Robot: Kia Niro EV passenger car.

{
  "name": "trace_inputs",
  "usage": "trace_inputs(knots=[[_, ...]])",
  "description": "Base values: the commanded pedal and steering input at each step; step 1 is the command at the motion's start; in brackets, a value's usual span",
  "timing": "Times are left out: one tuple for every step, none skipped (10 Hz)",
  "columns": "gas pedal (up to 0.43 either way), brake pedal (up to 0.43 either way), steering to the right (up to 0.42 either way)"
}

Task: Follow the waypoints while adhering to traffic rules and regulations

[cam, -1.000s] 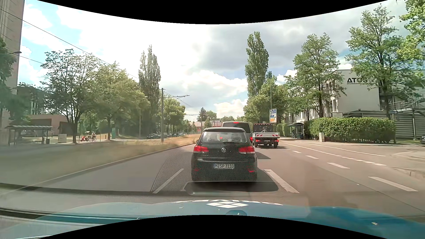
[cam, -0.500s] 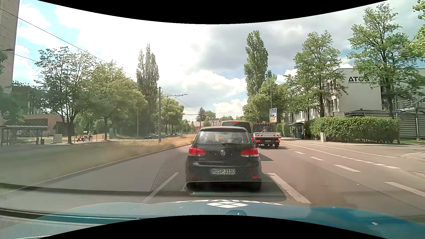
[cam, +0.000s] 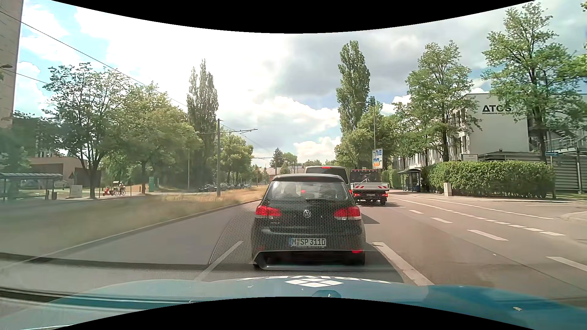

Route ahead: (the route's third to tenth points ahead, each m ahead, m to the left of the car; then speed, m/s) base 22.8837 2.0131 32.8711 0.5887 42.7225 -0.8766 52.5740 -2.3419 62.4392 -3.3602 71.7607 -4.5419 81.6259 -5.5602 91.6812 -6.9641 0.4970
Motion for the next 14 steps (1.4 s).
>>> trace_inputs(knots=[[0.000, 0.207, 0.024], [0.000, 0.220, 0.024], [0.000, 0.220, 0.023], [0.000, 0.220, 0.023], [0.000, 0.220, 0.024], [0.000, 0.232, 0.023], [0.000, 0.232, 0.023], [0.000, 0.232, 0.024], [0.000, 0.238, 0.023], [0.000, 0.244, 0.023], [0.000, 0.244, 0.023], [0.000, 0.244, 0.024], [0.000, 0.244, 0.023], [0.000, 0.244, 0.023]])
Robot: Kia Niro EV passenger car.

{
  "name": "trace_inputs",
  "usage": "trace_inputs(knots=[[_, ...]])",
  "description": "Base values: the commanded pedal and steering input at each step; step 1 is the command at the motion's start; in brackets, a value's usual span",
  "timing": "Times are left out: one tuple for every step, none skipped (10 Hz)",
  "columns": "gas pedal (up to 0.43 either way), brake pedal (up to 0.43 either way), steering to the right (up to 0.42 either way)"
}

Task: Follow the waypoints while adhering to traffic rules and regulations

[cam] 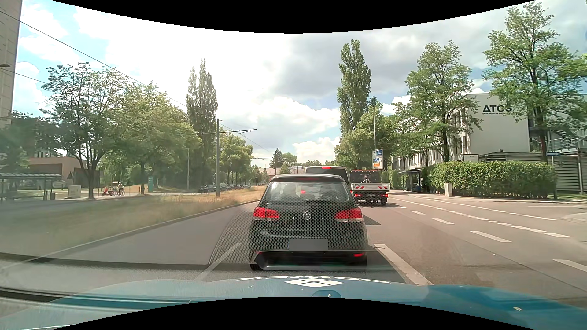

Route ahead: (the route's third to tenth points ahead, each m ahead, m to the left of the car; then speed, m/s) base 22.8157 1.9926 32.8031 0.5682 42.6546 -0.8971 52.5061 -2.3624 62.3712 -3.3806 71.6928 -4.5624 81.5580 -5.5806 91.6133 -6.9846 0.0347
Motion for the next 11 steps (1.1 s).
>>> trace_inputs(knots=[[0.000, 0.244, 0.023], [0.000, 0.244, 0.023], [0.000, 0.250, 0.023], [0.000, 0.250, 0.023], [0.000, 0.250, 0.023], [0.000, 0.250, 0.023], [0.000, 0.250, 0.023], [0.000, 0.250, 0.024], [0.000, 0.250, 0.023], [0.000, 0.256, 0.024], [0.000, 0.250, 0.023]])
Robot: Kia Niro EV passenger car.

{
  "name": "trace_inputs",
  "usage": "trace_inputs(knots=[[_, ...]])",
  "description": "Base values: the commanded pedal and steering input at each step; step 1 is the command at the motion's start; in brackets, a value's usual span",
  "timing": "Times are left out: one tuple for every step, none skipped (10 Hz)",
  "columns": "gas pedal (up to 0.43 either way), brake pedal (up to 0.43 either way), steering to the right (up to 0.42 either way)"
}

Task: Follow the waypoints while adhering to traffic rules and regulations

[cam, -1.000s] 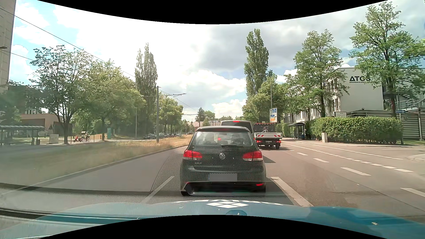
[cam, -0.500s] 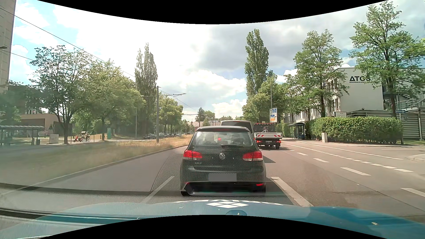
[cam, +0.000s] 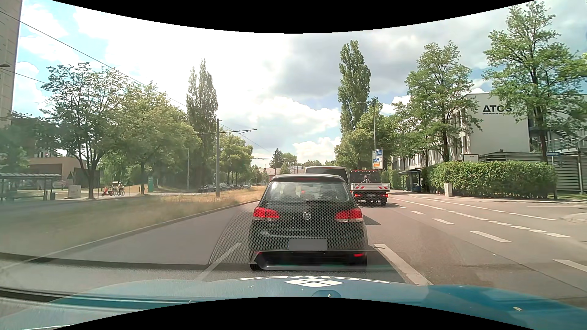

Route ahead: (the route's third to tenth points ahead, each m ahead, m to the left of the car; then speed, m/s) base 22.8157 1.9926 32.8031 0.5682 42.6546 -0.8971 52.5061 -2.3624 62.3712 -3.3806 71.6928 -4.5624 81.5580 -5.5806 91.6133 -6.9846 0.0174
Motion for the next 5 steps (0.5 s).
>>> trace_inputs(knots=[[0.000, 0.250, 0.023], [0.000, 0.256, 0.024], [0.000, 0.250, 0.024], [0.000, 0.250, 0.023], [0.000, 0.256, 0.023]])
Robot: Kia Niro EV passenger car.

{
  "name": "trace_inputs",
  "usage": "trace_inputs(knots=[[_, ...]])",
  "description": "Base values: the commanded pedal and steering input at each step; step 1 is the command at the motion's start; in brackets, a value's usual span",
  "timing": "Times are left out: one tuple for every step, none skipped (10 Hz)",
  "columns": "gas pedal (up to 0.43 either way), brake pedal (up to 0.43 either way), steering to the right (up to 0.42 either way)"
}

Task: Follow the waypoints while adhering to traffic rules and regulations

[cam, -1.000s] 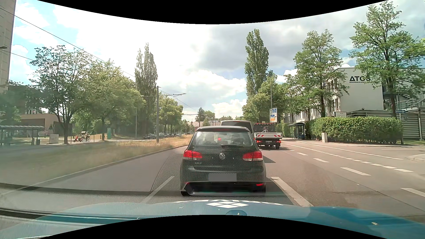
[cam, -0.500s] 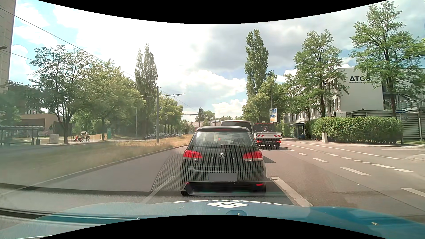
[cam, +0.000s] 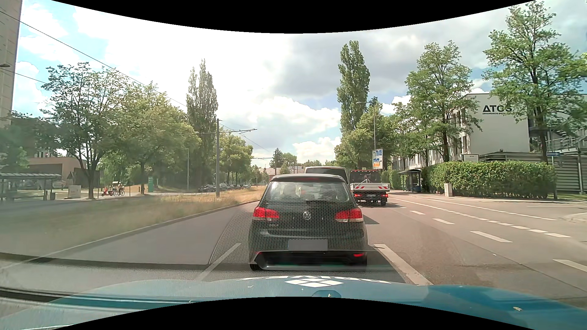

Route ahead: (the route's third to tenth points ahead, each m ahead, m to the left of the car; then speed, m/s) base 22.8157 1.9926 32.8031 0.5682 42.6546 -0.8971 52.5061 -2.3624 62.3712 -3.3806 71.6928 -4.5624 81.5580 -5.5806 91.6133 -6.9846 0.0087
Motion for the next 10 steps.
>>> trace_inputs(knots=[[0.000, 0.256, 0.023], [0.000, 0.256, 0.023], [0.000, 0.256, 0.023], [0.000, 0.256, 0.024], [0.000, 0.256, 0.023], [0.000, 0.256, 0.023], [0.000, 0.256, 0.024], [0.000, 0.256, 0.023], [0.000, 0.256, 0.023], [0.000, 0.256, 0.023]])
